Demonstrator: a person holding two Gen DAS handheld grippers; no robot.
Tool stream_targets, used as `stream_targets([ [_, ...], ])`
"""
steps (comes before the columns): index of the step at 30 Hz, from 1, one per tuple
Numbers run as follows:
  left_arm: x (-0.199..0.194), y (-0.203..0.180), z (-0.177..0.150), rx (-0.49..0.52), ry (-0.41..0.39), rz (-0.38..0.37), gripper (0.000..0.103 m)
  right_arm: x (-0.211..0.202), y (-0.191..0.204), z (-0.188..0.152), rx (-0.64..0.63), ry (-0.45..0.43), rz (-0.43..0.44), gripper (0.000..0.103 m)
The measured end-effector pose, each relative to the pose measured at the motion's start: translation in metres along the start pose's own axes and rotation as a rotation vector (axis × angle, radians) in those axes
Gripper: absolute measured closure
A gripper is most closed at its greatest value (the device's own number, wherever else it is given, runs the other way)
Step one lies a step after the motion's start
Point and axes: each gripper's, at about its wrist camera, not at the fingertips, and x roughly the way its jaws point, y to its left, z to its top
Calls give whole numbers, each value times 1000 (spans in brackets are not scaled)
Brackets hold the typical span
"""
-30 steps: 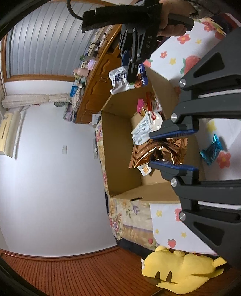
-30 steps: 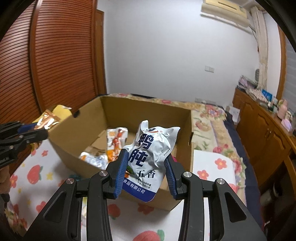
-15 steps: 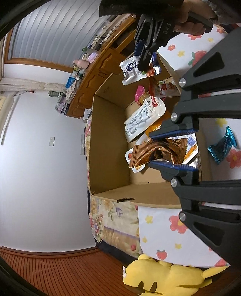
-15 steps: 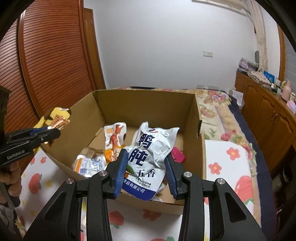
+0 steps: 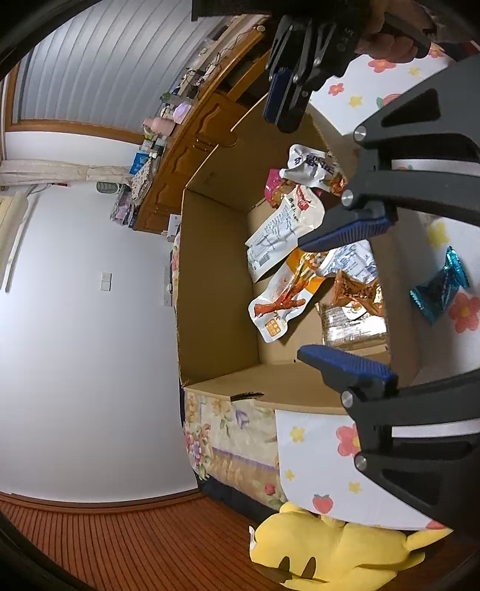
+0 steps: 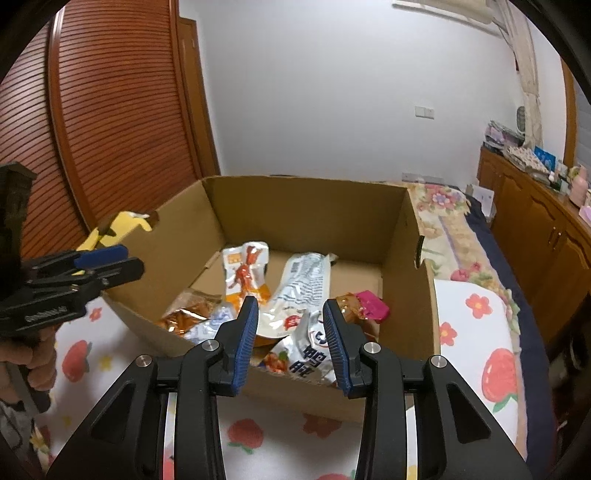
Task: Organize snacks
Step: 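Open both tools to drop the snacks into the box and pull back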
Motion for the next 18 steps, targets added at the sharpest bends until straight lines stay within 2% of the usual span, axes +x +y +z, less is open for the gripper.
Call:
stream_targets([
  [7, -15, -3, -5, 27, -46, 6, 27, -25, 20, -15, -30, -40, 23, 66],
  [11, -24, -8, -8, 53, -64, 12, 20, -35, 27, -24, -37, -51, 42, 66],
  [13, -29, -11, -10, 69, -84, 30, 7, -39, 32, -29, -39, -54, 51, 66],
  [14, -31, -11, -11, 79, -94, 46, 3, -40, 34, -31, -42, -54, 55, 65],
  [17, -41, -13, -15, 110, -128, 71, 0, -44, 43, -40, -60, -61, 62, 54],
  [18, -43, -13, -16, 115, -132, 77, 0, -44, 46, -42, -67, -61, 60, 46],
])
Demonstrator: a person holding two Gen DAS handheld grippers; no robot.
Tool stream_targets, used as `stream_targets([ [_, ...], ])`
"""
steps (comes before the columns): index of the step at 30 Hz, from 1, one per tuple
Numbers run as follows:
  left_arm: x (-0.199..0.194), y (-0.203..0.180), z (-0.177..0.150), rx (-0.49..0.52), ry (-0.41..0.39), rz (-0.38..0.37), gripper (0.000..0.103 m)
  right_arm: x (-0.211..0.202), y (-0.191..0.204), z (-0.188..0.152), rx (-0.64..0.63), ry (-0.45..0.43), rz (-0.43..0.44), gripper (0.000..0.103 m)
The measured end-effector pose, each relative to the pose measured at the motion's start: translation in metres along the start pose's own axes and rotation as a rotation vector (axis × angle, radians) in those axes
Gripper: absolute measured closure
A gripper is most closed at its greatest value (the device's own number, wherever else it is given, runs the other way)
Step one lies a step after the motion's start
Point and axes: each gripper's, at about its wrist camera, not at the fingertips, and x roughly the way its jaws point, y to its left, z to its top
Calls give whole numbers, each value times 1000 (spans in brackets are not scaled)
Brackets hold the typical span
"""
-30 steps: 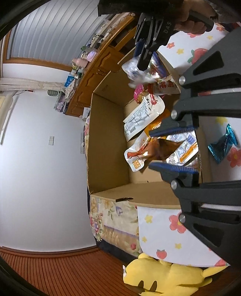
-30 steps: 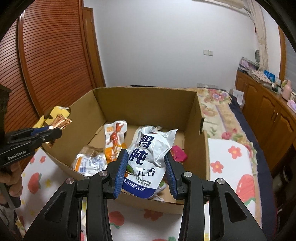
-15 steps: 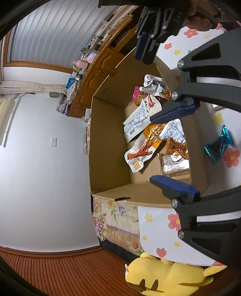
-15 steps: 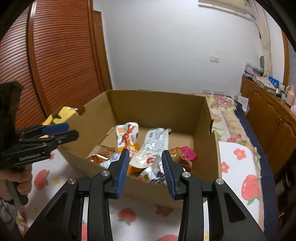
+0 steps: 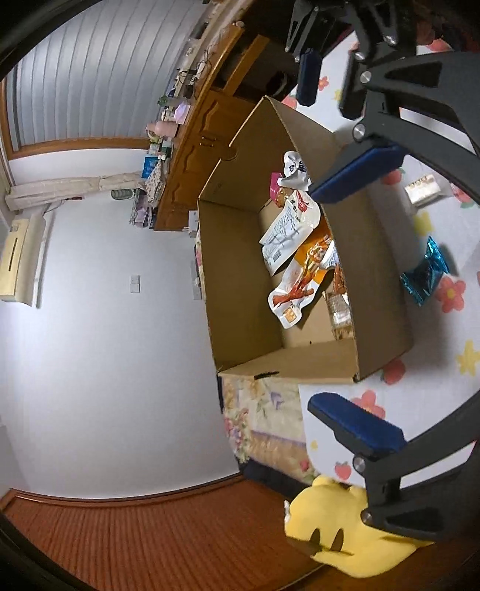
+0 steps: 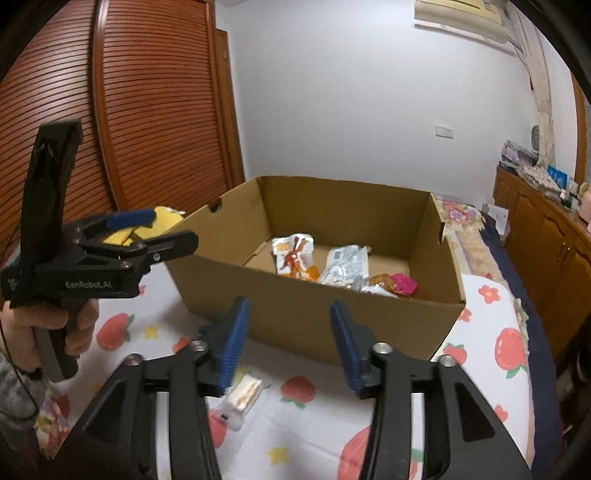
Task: Organize snacks
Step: 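Open both tools to drop the snacks into the box and pull back, then lower the right tool onto the white wrapped bar and close on it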
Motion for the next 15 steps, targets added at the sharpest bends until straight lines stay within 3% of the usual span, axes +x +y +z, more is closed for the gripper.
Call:
stream_targets([
  [15, -18, 13, -32, -25, 19, -32, 0, 20, 24, -40, -15, 97, 19, 43],
])
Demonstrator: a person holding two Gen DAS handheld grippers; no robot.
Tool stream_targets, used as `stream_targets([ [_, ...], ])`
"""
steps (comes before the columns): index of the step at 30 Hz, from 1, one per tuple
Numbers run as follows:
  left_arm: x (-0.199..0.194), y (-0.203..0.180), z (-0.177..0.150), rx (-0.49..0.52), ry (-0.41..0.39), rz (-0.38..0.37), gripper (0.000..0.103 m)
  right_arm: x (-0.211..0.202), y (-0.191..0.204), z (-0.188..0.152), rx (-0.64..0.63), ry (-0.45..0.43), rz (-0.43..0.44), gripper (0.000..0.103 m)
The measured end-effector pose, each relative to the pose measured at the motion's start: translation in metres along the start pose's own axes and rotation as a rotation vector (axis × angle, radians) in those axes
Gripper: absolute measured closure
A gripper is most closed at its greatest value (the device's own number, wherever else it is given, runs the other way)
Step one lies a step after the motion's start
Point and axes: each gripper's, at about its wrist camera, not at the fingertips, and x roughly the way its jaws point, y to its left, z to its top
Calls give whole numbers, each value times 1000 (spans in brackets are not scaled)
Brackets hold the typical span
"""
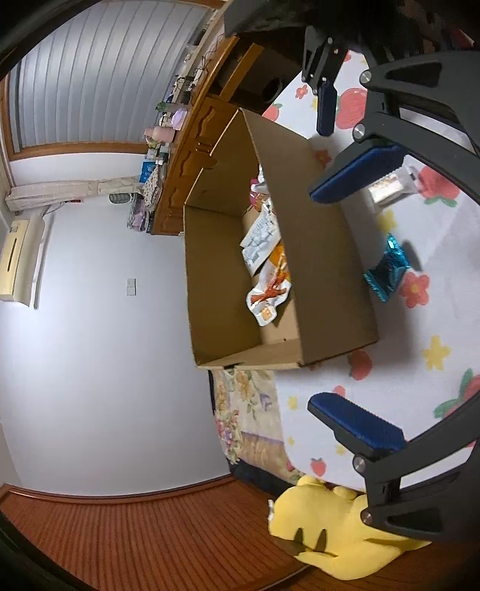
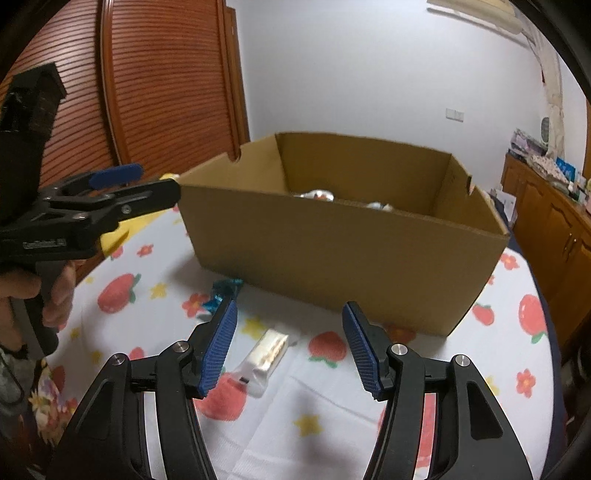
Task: Organize snacks
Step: 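Lower the right tool onto the white wrapped bar and close on it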
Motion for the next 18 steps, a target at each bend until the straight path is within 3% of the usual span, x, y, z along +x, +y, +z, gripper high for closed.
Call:
stream_targets([
  [6, 1, 8, -21, -18, 28, 23, 0, 23, 7, -5, 0, 74, 5, 43],
  [9, 6, 12, -32, -29, 52, 27, 0, 35, 7, -8, 19, 104, 18, 51],
  [18, 19, 14, -50, -60, 108, 28, 0, 59, 4, -15, 53, 190, 31, 56],
])
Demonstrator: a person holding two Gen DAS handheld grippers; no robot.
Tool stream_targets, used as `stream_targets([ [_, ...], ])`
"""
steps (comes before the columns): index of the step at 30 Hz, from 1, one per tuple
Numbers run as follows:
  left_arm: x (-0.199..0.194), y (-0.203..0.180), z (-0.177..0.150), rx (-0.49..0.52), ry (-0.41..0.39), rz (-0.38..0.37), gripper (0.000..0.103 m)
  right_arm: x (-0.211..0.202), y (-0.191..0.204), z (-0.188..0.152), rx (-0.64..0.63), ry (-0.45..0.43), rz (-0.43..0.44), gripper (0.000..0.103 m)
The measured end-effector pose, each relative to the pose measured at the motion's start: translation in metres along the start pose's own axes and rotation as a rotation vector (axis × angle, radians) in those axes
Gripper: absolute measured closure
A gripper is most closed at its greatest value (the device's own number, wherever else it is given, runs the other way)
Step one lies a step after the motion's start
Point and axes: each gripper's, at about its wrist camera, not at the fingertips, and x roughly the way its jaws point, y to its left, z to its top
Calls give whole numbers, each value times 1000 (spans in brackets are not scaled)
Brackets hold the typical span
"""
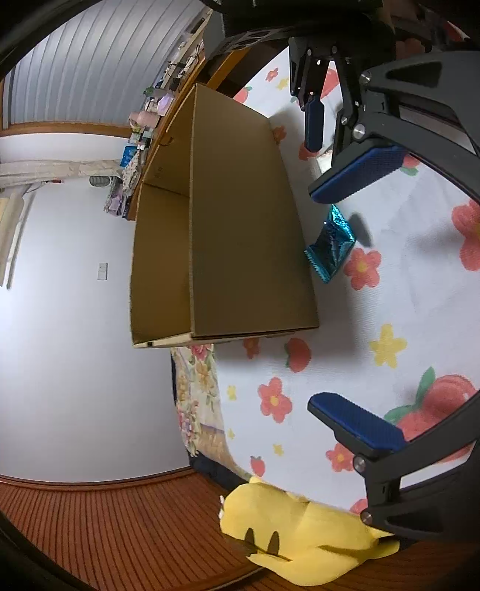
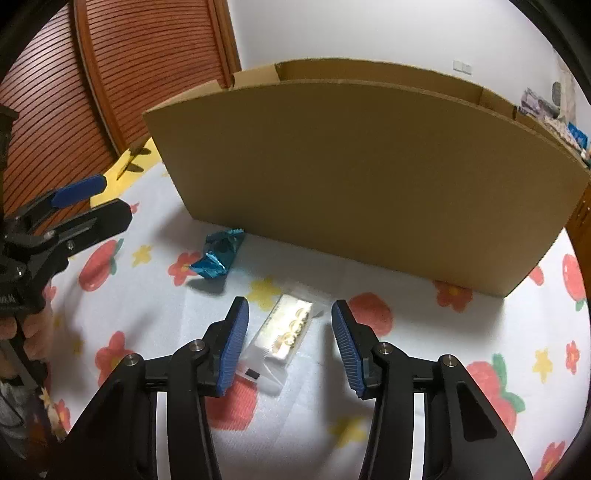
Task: Organize snacks
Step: 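Lower the right tool onto the white wrapped bar and close on it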
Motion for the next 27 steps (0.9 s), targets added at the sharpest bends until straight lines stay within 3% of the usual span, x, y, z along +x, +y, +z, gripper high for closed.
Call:
stream_targets([
  [8, 9, 3, -3, -29, 19, 6, 1, 8, 6, -1, -18, 32, -23, 63],
  [11, 11, 2, -3, -39, 24, 3, 1, 10, 7, -3, -29, 40, -40, 69],
  [13, 14, 2, -2, -48, 28, 1, 1, 9, 7, -3, -34, 39, -48, 83],
  [21, 25, 1, 0, -105, 57, -15, 2, -1, 0, -9, -35, 19, -30, 84],
  [27, 31, 3, -2, -188, 74, -33, 14, -22, -11, -26, -20, -12, -9, 83],
])
